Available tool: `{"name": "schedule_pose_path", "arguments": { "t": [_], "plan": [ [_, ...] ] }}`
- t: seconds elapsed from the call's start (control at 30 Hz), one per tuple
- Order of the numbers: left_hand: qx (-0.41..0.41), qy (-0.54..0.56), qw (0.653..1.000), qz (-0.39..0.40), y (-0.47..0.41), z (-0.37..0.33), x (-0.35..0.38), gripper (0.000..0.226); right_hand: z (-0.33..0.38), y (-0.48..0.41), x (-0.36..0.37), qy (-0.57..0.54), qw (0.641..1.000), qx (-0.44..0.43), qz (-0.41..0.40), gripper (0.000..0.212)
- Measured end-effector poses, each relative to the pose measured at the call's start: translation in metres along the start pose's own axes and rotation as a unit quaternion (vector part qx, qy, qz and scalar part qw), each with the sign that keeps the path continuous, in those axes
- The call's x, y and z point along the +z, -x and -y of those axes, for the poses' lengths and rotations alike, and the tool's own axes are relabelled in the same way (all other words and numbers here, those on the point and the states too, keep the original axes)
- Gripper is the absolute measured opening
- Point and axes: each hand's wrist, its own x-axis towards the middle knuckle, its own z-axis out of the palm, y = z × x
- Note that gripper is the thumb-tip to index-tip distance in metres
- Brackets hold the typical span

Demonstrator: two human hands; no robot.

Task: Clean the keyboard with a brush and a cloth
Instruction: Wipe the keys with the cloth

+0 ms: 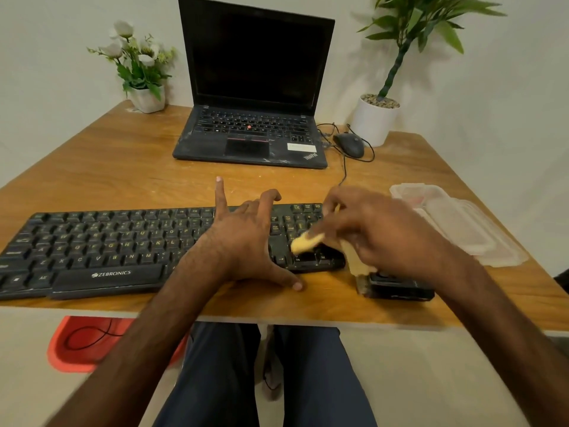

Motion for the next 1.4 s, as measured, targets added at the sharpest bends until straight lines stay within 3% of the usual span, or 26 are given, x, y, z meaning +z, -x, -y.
{"name": "schedule_pose_path", "arguments": {
  "t": [0.1, 0.13, 0.27, 0.43, 0.57, 0.73, 0.9, 1.07, 1.17, 1.23, 1.4],
  "plan": [
    [-0.009, 0.003, 1.000, 0.008, 0.000, -0.001, -0.002, 0.145, -0.008, -0.034, 0.009, 0.062, 0.981, 0.083, -0.164, 0.030],
    [-0.010, -0.001, 1.000, 0.008, 0.000, -0.001, -0.002, 0.146, -0.003, -0.045, 0.017, 0.097, 0.978, 0.093, -0.162, 0.032],
    [0.003, -0.010, 1.000, -0.002, 0.001, 0.000, 0.000, 0.144, 0.019, -0.060, 0.044, 0.157, 0.986, 0.050, -0.019, 0.038],
    [0.010, -0.005, 1.000, -0.008, 0.000, 0.000, 0.001, 0.143, 0.012, -0.046, 0.037, 0.207, 0.978, -0.023, 0.035, 0.044],
    [0.011, -0.007, 1.000, 0.002, 0.003, -0.002, 0.002, 0.144, -0.004, -0.052, 0.022, 0.170, 0.981, -0.060, 0.068, 0.044],
    [0.016, -0.015, 1.000, 0.007, 0.001, 0.000, 0.003, 0.148, -0.009, -0.052, 0.023, 0.174, 0.974, -0.121, 0.079, 0.035],
    [0.008, -0.005, 1.000, 0.013, 0.003, -0.003, 0.000, 0.151, -0.025, -0.072, 0.032, 0.180, 0.976, -0.119, 0.016, 0.028],
    [0.001, 0.026, 1.000, 0.014, 0.004, -0.003, -0.001, 0.148, -0.057, -0.092, 0.039, 0.205, 0.977, -0.052, -0.024, 0.029],
    [0.001, 0.029, 0.999, 0.018, 0.004, -0.004, -0.002, 0.148, -0.068, -0.084, 0.030, 0.102, 0.988, 0.019, -0.112, 0.024],
    [0.002, 0.028, 0.999, 0.014, 0.003, -0.003, -0.001, 0.150, -0.058, -0.075, 0.029, 0.053, 0.987, 0.017, -0.153, 0.029],
    [0.010, 0.012, 1.000, 0.010, 0.003, -0.003, 0.001, 0.149, -0.022, -0.049, 0.051, 0.057, 0.997, -0.017, -0.045, 0.034]
  ]
}}
